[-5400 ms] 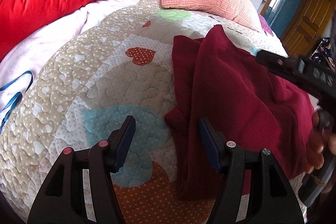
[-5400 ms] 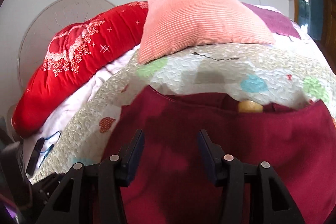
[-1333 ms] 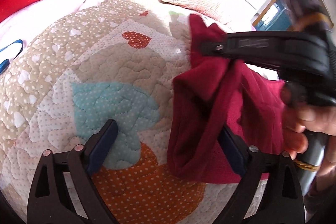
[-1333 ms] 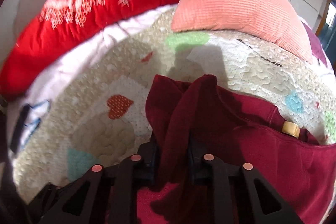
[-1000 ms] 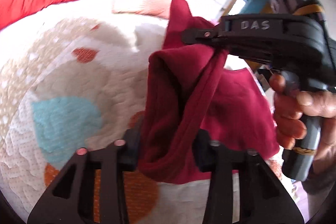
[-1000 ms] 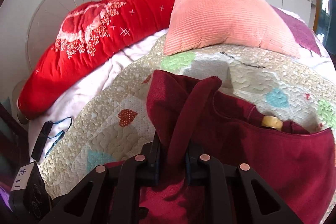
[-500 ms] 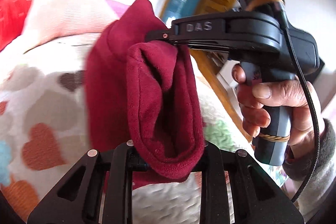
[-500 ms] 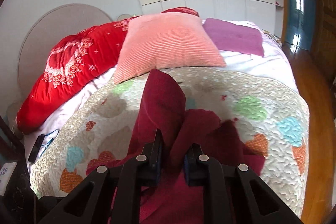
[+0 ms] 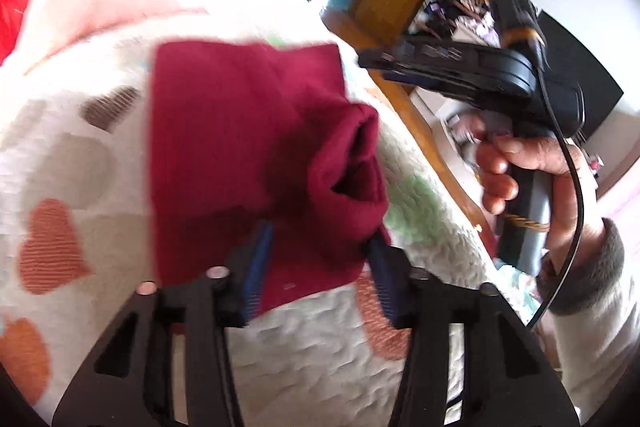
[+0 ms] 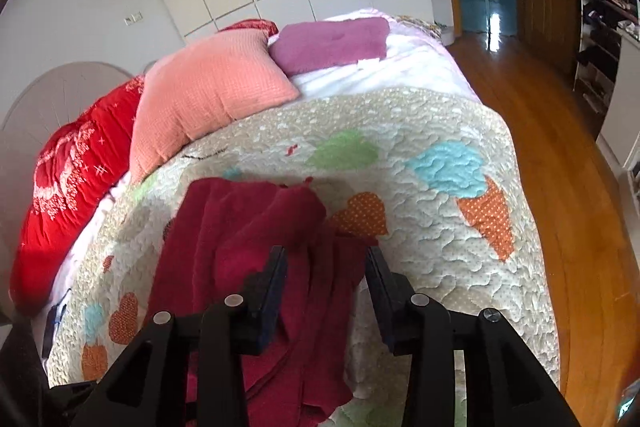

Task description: Fold small clothes

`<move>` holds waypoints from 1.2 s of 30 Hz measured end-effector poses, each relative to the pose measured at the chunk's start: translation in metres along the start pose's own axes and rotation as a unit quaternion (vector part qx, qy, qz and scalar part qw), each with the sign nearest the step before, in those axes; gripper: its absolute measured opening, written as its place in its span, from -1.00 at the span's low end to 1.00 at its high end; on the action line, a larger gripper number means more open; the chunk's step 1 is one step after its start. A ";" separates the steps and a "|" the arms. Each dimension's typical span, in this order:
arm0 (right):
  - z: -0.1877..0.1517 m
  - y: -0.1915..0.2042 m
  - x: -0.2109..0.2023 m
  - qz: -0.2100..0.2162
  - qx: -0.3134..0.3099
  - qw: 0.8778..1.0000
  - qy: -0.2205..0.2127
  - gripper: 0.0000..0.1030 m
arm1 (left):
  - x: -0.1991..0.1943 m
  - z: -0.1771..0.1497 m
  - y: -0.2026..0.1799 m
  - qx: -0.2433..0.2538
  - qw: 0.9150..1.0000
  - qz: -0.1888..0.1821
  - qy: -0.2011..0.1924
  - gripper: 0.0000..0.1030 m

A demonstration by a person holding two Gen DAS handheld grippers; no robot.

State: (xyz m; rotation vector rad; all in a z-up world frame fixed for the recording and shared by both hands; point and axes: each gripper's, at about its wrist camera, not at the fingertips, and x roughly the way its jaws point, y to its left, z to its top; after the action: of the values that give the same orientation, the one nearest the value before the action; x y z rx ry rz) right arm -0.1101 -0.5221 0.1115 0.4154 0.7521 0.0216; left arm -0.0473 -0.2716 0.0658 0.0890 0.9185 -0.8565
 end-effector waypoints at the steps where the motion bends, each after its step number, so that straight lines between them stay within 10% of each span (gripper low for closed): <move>1: 0.000 0.005 -0.002 0.013 -0.004 1.000 0.001 -0.25 | -0.007 -0.002 0.002 0.001 1.000 0.012 -0.013 0.09; 7: -0.008 0.053 0.023 0.072 -0.043 0.996 0.032 -0.25 | -0.010 0.003 0.028 -0.008 0.999 0.040 -0.029 0.09; 12: -0.011 0.059 0.065 -0.036 -0.111 0.991 0.060 -0.25 | 0.018 -0.009 0.011 0.016 0.998 0.062 -0.016 0.09; 15: -0.017 0.031 0.093 -0.030 -0.074 0.993 0.082 -0.25 | 0.045 -0.009 0.018 0.015 0.997 0.075 0.005 0.09; 23: -0.038 0.054 0.017 0.004 -0.117 0.992 0.054 -0.25 | 0.041 -0.017 0.013 0.023 0.996 0.089 0.004 0.09; 27: -0.078 0.043 0.007 -0.068 -0.145 0.984 0.076 -0.27 | 0.028 -0.022 0.009 0.005 0.996 0.084 0.002 0.09; 36: -0.095 0.021 -0.023 -0.016 -0.048 0.998 0.027 -0.27 | 0.015 -0.028 -0.005 0.002 0.994 0.106 -0.002 0.09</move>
State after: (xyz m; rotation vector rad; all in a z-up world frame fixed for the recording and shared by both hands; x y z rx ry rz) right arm -0.1883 -0.4728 0.0724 0.3115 0.8072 0.0381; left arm -0.0645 -0.2722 0.0385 0.1851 0.8865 -0.6605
